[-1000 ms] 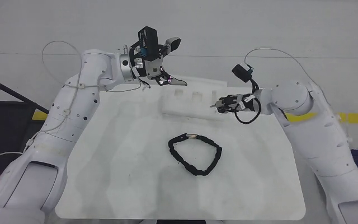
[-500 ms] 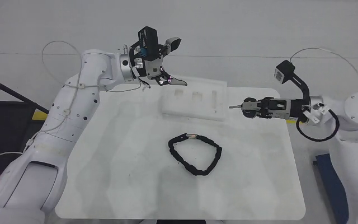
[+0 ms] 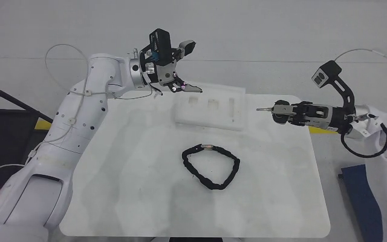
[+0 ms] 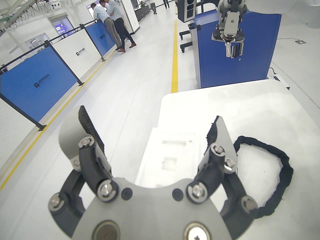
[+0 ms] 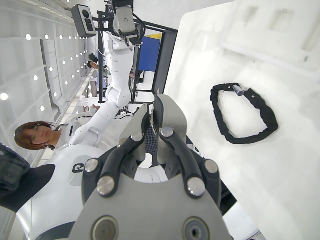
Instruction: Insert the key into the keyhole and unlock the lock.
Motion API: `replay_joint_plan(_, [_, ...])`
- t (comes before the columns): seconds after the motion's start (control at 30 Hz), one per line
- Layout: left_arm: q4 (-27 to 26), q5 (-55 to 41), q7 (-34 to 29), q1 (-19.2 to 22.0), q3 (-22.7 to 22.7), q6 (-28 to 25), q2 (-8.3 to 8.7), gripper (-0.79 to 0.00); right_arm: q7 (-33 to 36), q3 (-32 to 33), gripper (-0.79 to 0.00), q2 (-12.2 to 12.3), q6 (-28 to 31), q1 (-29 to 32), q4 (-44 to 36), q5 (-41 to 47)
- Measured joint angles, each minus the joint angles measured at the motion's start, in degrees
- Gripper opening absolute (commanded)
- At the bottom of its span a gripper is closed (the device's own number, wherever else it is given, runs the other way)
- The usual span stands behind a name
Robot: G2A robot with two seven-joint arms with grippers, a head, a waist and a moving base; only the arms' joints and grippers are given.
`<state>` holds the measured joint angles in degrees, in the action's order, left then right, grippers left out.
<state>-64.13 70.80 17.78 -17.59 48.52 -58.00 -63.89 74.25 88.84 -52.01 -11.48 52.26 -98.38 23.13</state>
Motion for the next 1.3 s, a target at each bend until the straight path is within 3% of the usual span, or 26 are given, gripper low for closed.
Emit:
replay_joint_plan(0.4, [-0.51, -0.92, -0.20, -0.91, 0.12, 0.71, -0.01, 0.000, 0.00, 0.00, -0.785, 0.00, 0.00, 0.00, 0.00, 0.00])
replay_joint_plan(0.67, [-7.14, -8.31, -7.68, -10.27, -0.57, 4.48, 0.06, 0.000, 0.00, 0.00, -0.785, 0.00, 0.00, 0.00, 0.00, 0.00])
replay_joint_plan(0.87, [-14.47, -2.35, -10.53, -18.43, -2.01, 4.29, 0.94, 0.000, 0.00, 0.00, -0.785, 0.00, 0.00, 0.00, 0.00, 0.00])
replay_joint_plan(1.13, [-13.80, 0.70, -8.76, -27.61, -2.14, 8.82, 1.51, 0.000, 0.00, 0.00, -0.785, 0.00, 0.00, 0.00, 0.00, 0.00])
replay_joint_plan(1.3, [-12.59, 2.30, -7.56, -30.29, -1.93, 10.00, 1.64, 0.000, 0.00, 0.00, -0.785, 0.00, 0.00, 0.00, 0.00, 0.00])
